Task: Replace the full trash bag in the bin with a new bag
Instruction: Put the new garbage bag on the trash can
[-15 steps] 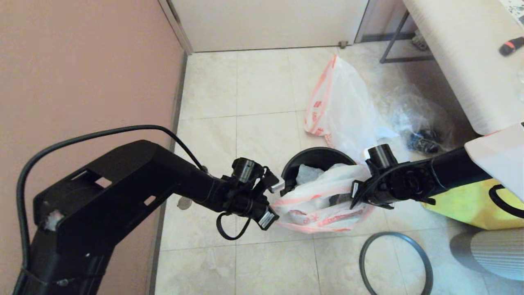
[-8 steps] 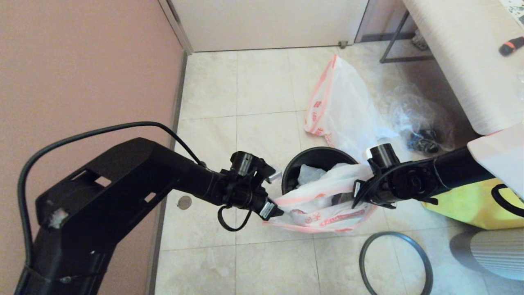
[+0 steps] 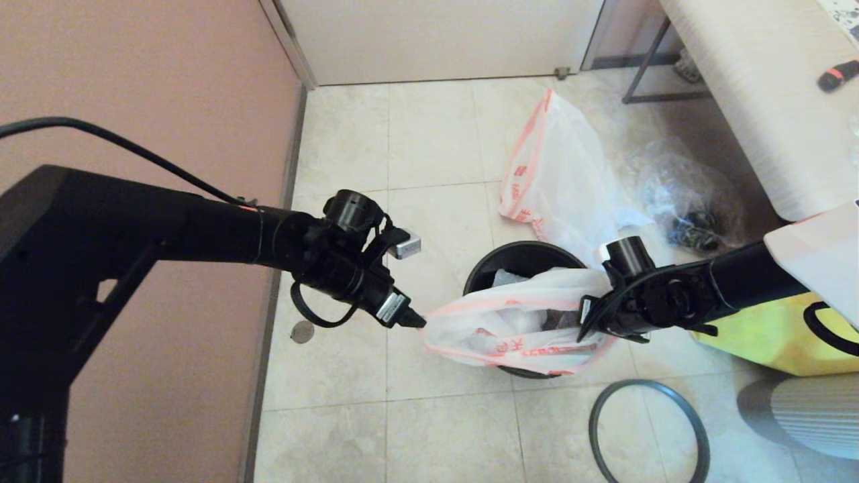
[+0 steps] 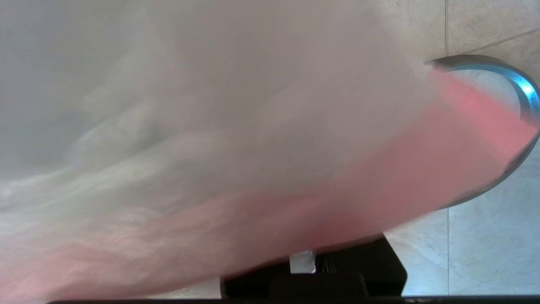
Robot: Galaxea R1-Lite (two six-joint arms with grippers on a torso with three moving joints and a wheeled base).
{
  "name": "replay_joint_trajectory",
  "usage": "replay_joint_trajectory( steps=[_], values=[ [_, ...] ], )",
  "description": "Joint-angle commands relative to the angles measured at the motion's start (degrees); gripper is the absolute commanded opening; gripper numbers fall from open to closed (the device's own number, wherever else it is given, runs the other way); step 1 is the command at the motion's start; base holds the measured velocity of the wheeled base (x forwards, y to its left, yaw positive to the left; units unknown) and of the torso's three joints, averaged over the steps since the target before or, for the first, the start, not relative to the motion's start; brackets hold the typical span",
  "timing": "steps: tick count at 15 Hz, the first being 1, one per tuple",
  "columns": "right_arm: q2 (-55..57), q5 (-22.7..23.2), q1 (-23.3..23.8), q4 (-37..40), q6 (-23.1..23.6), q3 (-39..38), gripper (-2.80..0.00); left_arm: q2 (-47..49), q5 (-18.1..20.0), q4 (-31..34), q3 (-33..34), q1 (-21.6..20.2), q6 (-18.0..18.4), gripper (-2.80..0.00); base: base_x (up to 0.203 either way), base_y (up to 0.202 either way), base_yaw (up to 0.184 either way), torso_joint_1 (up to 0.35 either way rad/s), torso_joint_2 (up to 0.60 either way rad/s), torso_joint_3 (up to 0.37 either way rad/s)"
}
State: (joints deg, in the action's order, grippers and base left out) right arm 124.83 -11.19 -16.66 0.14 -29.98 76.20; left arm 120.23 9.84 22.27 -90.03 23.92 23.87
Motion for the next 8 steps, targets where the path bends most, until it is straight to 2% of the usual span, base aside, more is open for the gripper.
replay_joint_trajectory(
  steps=[1, 3, 5, 7, 8],
  values=[
    [0.1, -0.1, 0.0, 0.0, -0.2, 0.0, -2.80, -3.2, 0.5, 5.6, -0.5, 0.6, 2.2, 0.00, 0.000, 0.000, 0.000, 0.000, 0.00, 0.000],
    [0.1, -0.1, 0.0, 0.0, -0.2, 0.0, -2.80, -4.5, 4.1, 10.5, -2.4, 0.5, 2.9, 0.00, 0.000, 0.000, 0.000, 0.000, 0.00, 0.000],
    [0.1, -0.1, 0.0, 0.0, -0.2, 0.0, -2.80, -6.2, 11.0, 15.8, -4.4, 0.7, 2.8, 0.00, 0.000, 0.000, 0.000, 0.000, 0.00, 0.000],
    [0.2, -0.1, 0.0, 0.0, -0.2, 0.0, -2.80, -5.3, 12.6, 17.2, -4.9, 2.7, 2.5, 0.00, 0.000, 0.000, 0.000, 0.000, 0.00, 0.000],
    [0.1, -0.1, 0.0, -0.1, -0.2, 0.0, -2.80, -4.1, 12.6, 17.2, -4.9, 4.0, 2.0, -2.80, 0.000, 0.000, 0.000, 0.000, 0.00, 0.000]
  ],
)
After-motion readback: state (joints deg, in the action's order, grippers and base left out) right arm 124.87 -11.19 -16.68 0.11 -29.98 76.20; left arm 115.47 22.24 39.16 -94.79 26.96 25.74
